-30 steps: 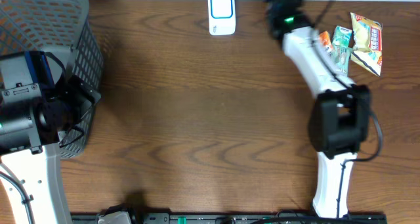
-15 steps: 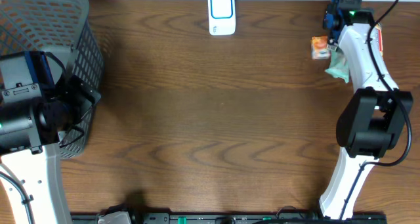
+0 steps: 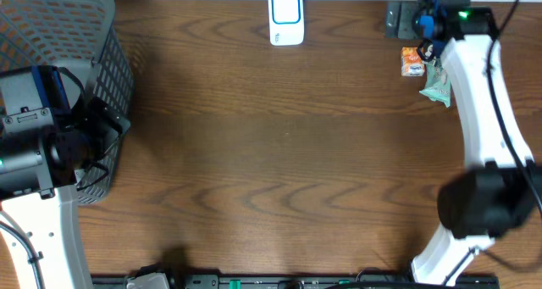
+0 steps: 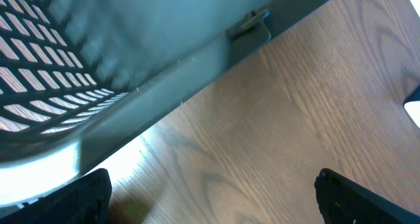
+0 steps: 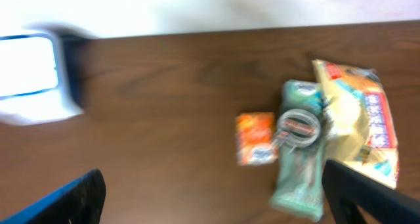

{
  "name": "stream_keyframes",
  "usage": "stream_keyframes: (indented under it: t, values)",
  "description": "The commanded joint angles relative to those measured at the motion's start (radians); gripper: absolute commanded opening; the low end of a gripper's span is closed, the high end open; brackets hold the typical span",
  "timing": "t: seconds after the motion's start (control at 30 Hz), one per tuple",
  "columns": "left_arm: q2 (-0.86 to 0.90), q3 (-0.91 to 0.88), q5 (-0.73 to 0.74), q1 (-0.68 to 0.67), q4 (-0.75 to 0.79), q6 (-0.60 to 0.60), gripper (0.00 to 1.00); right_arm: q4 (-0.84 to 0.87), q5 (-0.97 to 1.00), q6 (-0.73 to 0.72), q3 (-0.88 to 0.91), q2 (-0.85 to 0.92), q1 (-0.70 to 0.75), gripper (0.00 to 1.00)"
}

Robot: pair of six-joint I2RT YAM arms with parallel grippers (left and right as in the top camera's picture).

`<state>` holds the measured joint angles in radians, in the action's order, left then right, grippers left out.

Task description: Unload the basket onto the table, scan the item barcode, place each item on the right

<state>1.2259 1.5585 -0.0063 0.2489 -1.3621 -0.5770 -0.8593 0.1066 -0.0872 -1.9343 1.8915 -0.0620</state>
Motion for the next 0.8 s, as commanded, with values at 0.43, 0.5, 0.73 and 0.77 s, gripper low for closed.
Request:
stream_keyframes:
  t: [0.43, 0.5, 0.73, 0.77]
  values:
    - [-0.005, 0.011, -0.006, 0.005, -0.003, -0.004, 0.98, -0.280, -0.142, -0.028, 0.000, -0.200, -0.249, 0.99]
    - [-0.005, 0.011, -0.006, 0.005, -0.003, -0.004, 0.98, -0.300, -0.143, -0.028, 0.000, -0.203, -0.262, 0.99]
    - [-0.005, 0.011, -0.006, 0.005, -0.003, -0.004, 0.97, -0.319, -0.142, -0.028, 0.033, -0.260, -0.303, 0.99]
    - [-0.005, 0.011, -0.006, 0.005, -0.003, -0.004, 0.98, -0.311, -0.143, -0.028, 0.052, -0.279, -0.309, 0.99]
